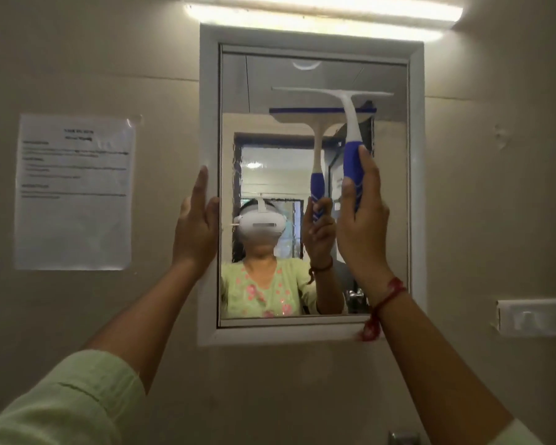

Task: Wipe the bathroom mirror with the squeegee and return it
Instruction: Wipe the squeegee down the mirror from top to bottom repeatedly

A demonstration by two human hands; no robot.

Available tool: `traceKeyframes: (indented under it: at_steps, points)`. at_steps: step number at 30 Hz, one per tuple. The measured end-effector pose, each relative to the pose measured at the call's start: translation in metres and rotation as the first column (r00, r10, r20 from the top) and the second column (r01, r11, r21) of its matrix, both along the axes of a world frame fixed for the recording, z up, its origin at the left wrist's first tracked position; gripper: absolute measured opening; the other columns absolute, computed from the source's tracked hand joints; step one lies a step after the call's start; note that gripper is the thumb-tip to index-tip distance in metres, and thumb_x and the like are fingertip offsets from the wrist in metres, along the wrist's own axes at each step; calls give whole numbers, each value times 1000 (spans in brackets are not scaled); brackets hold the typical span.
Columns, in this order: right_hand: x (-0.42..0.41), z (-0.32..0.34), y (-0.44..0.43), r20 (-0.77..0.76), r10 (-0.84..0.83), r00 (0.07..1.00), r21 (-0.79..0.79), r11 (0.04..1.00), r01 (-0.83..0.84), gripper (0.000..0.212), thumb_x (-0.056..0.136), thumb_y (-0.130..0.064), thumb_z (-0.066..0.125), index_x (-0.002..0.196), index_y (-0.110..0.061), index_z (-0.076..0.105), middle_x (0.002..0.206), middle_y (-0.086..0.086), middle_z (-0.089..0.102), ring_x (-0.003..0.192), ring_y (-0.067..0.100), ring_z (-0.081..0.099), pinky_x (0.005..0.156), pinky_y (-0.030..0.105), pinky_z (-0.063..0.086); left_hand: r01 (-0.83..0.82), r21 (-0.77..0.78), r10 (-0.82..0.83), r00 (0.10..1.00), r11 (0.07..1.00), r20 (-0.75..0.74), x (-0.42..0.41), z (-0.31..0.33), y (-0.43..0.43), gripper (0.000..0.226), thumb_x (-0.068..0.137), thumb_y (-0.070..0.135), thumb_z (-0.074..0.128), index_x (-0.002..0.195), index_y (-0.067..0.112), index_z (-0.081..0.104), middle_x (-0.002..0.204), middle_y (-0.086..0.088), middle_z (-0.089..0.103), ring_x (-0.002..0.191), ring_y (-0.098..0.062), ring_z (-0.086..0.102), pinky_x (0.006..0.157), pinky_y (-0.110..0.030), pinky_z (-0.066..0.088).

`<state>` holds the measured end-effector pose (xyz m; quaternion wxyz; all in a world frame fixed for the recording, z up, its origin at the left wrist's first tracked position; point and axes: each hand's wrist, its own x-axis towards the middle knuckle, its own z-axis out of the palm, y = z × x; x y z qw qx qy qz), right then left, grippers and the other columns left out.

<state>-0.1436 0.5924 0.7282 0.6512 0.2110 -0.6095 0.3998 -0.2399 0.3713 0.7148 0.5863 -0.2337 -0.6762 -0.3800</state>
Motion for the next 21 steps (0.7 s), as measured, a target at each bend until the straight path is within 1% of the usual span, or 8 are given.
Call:
traceKeyframes:
  at_steps: [2,4,7,9,12,15,18,21]
  points:
    - [-4,21,-2,-5,-18,1000,5,1000,18,43,101,-24,34,143,-21,28,110,2,57,66,-7,54,57,5,44,8,4,-8,1000,1000,-4,1,0,-1,48,99,34,31,144,38,14,145,-9,37,120,-29,45,88,-30,30]
    - [-7,36,-4,-1,-39,999,14,999,39,43,101,-25,33,144,-20,28,113,5,59,68,0,55,59,12,47,7,1,-7,1000,1000,-3,1,-1,0,48,99,35,30,144,39,13,145,-8,36,120,-29,44,88,-31,30]
    - [-11,51,-6,15,-46,999,17,999,46,42,102,-26,32,143,-21,28,107,1,59,70,17,64,63,35,58,14,8,-15,1000,1000,1,1,0,0,48,99,36,30,143,42,12,147,-6,35,124,-29,41,89,-32,30]
    - [-12,59,-8,24,-64,998,5,998,64,42,102,-27,32,143,-23,28,108,4,60,73,22,66,66,42,59,15,7,-15,1000,1000,-8,1,0,0,48,99,36,30,143,42,12,147,-6,35,124,-28,41,89,-32,31]
    - [-14,70,-12,21,-97,995,-15,995,97,41,102,-26,32,142,-21,29,110,6,60,76,24,65,68,43,59,19,5,-19,1000,1000,-11,2,0,0,49,99,34,30,144,40,12,144,-10,38,119,-29,45,87,-31,32]
    - [-16,72,-15,28,-105,994,-25,994,105,42,101,-26,33,143,-19,29,115,7,58,82,24,65,74,41,59,18,4,-18,1000,1000,-10,3,0,1,49,99,33,30,144,39,12,144,-10,37,119,-29,45,86,-30,33]
    - [-18,69,-13,64,-95,993,-40,994,97,42,101,-28,33,143,-21,29,106,7,61,78,25,65,72,43,58,13,-3,-13,1000,1000,-16,3,0,0,49,99,32,31,145,36,13,144,-11,38,118,-29,46,86,-30,32]
    - [-21,55,-10,86,-103,991,-29,994,106,43,101,-28,32,143,-24,27,91,10,63,69,24,65,65,44,58,14,-9,-14,1000,1000,-7,3,0,0,49,100,31,30,145,35,13,143,-11,38,115,-29,47,85,-29,33]
